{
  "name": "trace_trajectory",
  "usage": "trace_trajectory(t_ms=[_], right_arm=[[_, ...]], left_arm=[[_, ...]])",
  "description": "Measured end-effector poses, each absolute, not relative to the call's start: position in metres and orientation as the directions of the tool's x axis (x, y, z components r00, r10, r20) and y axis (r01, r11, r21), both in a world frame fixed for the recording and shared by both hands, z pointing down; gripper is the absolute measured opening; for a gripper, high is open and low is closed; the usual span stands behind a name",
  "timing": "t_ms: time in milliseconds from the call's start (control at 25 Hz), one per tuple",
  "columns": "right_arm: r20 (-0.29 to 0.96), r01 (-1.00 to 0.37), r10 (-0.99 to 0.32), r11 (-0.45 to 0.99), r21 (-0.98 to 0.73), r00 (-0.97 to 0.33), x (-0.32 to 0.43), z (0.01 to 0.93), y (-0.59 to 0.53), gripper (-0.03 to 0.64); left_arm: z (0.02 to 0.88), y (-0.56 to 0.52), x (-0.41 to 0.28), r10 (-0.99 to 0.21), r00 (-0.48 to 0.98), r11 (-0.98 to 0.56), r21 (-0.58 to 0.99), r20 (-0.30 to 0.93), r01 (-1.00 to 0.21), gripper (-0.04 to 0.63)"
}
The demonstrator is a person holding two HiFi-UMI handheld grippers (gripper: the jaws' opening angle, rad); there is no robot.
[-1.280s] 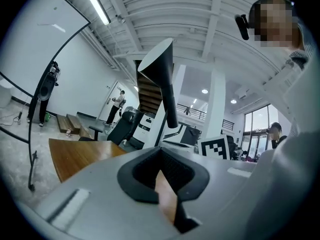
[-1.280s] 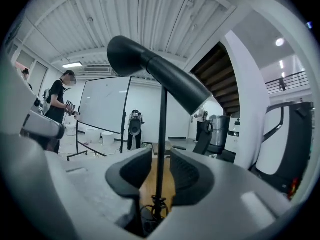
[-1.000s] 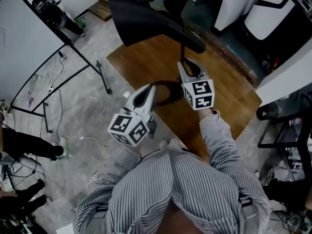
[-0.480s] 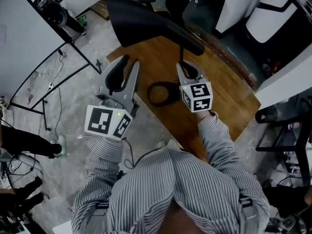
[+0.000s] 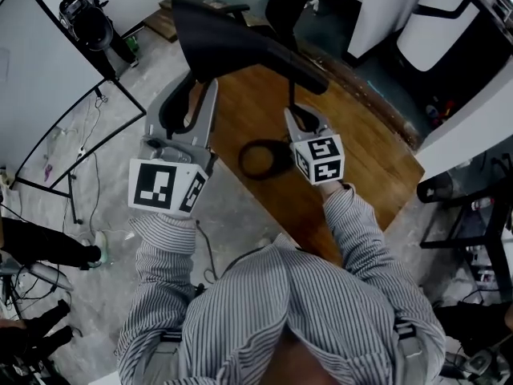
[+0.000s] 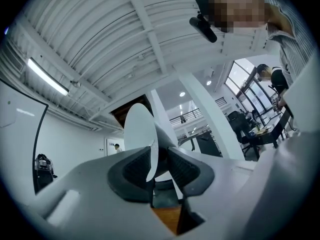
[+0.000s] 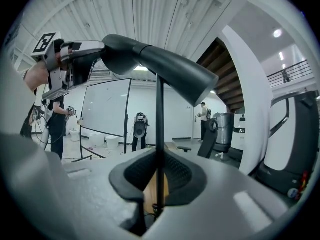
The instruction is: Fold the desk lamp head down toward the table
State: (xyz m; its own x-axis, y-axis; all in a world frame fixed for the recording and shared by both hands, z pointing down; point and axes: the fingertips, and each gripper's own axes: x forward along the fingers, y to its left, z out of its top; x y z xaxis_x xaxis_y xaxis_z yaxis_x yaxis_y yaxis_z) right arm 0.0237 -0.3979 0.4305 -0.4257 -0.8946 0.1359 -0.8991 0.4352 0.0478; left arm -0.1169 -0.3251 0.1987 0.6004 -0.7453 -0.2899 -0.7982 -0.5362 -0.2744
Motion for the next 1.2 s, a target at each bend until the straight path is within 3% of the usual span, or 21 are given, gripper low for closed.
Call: trace_trajectory(t_ms=[440,840,1200], right_arm=[[0.116,-0.892,-0.888,0.451,0.042,-0.444,0.025,0.43,-0.398,0.04],[0.117,-0.886,-0.882,0.463,0.035,-0.457,0.024,0.431,-0.399,0.04],[0.107,-0.894,-0.89,0.447,0.026,-0.442,0.03,0.432,-0.398,0.04]], left_arm=[[0.206,-0.324,-0.117,-0.718,0.637,-0.575,-0.277,-0.28,-0.77,0.055],[0.269,-0.327,-0.135,-0.768,0.581,-0.611,0.036,-0.269,-0.791,0.049],[0.367,-0.331,-0.099,-0.761,0.632,-0.638,0.343,-0.146,-0.69,0.04]])
